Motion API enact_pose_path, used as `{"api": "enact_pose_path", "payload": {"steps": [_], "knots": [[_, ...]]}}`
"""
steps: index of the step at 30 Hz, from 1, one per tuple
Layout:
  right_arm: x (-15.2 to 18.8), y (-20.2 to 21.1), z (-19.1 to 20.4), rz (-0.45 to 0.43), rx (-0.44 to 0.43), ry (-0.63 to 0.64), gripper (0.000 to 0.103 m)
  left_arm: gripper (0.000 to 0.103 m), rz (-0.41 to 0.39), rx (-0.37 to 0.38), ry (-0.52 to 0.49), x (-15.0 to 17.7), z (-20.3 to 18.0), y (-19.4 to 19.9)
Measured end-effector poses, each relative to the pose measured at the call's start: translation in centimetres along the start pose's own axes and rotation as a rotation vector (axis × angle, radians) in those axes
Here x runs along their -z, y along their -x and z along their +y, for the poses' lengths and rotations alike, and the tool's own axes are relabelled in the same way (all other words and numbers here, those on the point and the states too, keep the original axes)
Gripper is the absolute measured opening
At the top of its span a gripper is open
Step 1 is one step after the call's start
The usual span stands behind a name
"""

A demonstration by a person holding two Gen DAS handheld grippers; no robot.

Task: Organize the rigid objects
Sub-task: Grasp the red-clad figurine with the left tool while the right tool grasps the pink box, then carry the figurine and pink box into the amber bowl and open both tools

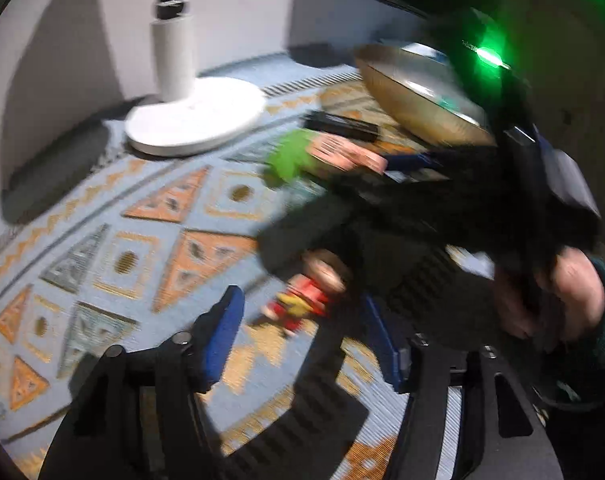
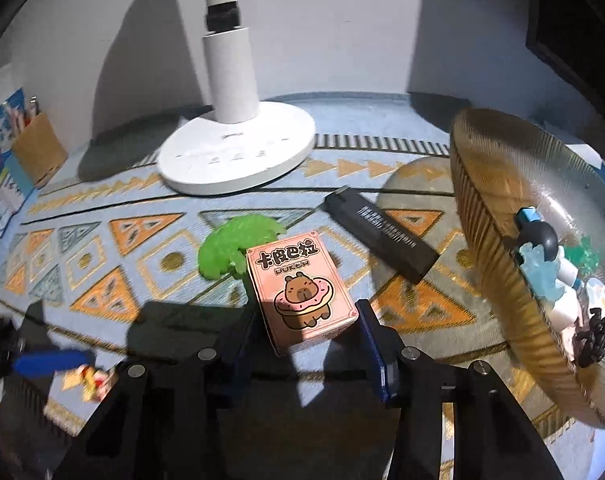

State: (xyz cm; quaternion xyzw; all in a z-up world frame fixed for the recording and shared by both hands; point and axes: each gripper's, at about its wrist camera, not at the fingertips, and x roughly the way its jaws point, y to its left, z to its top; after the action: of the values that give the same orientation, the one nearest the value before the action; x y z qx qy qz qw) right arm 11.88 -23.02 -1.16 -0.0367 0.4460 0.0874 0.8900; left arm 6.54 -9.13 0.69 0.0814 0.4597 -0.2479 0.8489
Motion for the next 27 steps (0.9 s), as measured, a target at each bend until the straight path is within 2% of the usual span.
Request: {"api": "enact_pose_path", "payload": {"steps": [1,4,9,11,13,15,23,25,27], "knots": [[0.3,0.2,0.0,0.001,-0.005,0.000,0.045,0.065,-0.004,-0.010,0.016,-0.3,0.3,-0.2],[1.1,0.9,-0.1,0.011,-0.029,-0.015,0.045,0.065,-0.013,0.014,0.026,-0.7,0.5,-0.5],[2.7,2.3,-1.0,0.035,-0.078,-0.080,0.045,0.065,0.025,0.014,-0.050,-0.9,-1.8,-2.3],[3.3,2.8,-1.2,0.046,-0.079,-0.085,0.045,0.058,0.011,-0.023,-0.085,-0.8,-2.9,-2.4],[4.2,3.5,-1.5,0.055,-0.085,-0.092,0.045,0.035,0.014,-0.044,-0.087,-0.8,-3.4,-2.3],[5.2,4.3,-1.8,0.060,-0.099,-0.103,0.045,0.028,0.012,-0.037,-0.054,-0.7,-3.2,-1.8],[9.4,7.4,-1.9,0.068,-0.189,-0.132,0.046,0.028,-0.055,-0.018,0.115,2.6,-2.6,1.3],[10.2,7.9,-1.1,0.059,-0.186,-0.101,0.046,0.028,-0.079,0.005,0.150,3.5,-2.4,1.8],[10.6,8.2,-0.4,0.056,-0.171,-0.068,0.051,0.028,-0.081,0.020,0.168,4.1,-2.3,1.7]]}}
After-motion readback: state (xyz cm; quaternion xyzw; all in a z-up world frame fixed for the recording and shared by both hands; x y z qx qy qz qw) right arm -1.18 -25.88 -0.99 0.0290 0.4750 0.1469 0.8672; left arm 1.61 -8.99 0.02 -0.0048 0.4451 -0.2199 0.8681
